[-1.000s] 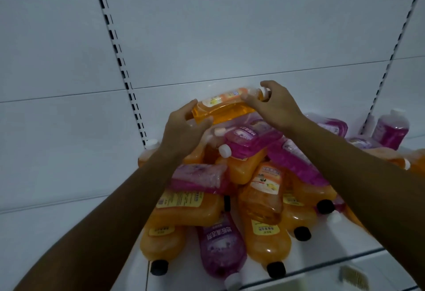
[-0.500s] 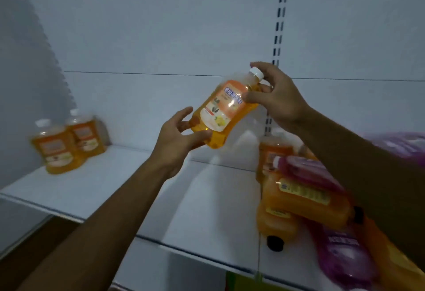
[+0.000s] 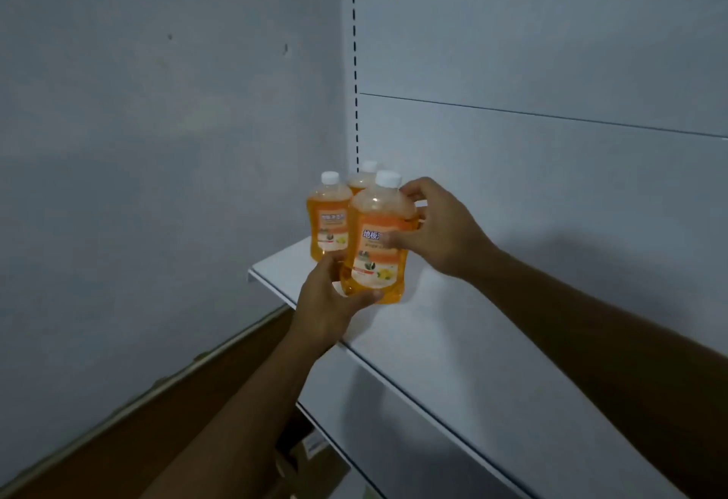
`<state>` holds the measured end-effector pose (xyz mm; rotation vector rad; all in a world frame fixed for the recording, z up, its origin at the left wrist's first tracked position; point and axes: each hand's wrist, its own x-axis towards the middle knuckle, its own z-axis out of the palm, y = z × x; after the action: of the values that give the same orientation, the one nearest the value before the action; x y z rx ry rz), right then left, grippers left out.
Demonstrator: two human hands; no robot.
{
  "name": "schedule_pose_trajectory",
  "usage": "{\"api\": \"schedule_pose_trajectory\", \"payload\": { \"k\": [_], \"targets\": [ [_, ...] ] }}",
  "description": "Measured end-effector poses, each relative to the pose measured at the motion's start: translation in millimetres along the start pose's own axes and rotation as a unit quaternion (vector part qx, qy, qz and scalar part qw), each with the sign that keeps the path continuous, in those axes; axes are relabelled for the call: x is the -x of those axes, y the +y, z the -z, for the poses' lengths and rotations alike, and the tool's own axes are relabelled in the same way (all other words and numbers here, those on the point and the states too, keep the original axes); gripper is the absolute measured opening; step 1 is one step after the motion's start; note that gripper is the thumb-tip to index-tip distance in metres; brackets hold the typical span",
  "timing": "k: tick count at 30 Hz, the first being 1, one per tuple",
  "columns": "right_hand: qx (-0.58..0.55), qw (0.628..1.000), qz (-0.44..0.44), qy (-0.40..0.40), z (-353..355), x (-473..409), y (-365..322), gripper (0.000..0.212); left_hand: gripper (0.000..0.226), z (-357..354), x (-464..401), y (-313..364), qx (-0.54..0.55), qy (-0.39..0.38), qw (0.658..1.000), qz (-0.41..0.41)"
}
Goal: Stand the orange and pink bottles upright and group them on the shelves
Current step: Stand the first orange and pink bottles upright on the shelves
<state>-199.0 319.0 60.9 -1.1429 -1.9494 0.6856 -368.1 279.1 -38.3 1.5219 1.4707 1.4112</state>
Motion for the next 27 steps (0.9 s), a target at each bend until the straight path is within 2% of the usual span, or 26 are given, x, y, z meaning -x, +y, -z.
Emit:
{"api": "schedule_pose_trajectory", "payload": {
  "k": [7, 13, 17, 21, 24, 26, 27],
  "targets": [
    [0.034, 0.997, 0.07, -0.03, -95, -47, 11, 0.062, 0.046, 48, -34, -57, -0.076, 0.055, 0.994, 0.062],
    [0.087, 0.99, 0.108, 0.013, -136, -77, 14, 0.058, 0.041, 74, -58, -77, -0.09, 0.086, 0.99, 0.062],
    [0.143, 0.982, 0.118, 0.037, -146, -90, 11, 0.057, 0.047, 78, -71, -87, -0.111, 0.093, 0.987, 0.076],
    [0.172, 0.977, 0.123, 0.01, -145, -91, 17, 0.057, 0.049, 76, -74, -90, -0.111, 0.105, 0.985, 0.086],
    [0.137, 0.982, 0.129, 0.01, -137, -78, 24, 0.057, 0.062, 70, -65, -90, -0.143, 0.18, 0.969, 0.096],
    [0.137, 0.982, 0.132, 0.014, -124, -68, 27, 0.055, 0.048, 64, -50, -82, -0.156, 0.236, 0.957, 0.066],
    [0.144, 0.981, 0.129, 0.017, -115, -62, 28, 0.053, 0.035, 59, -42, -77, -0.155, 0.235, 0.959, 0.038]
  ]
}}
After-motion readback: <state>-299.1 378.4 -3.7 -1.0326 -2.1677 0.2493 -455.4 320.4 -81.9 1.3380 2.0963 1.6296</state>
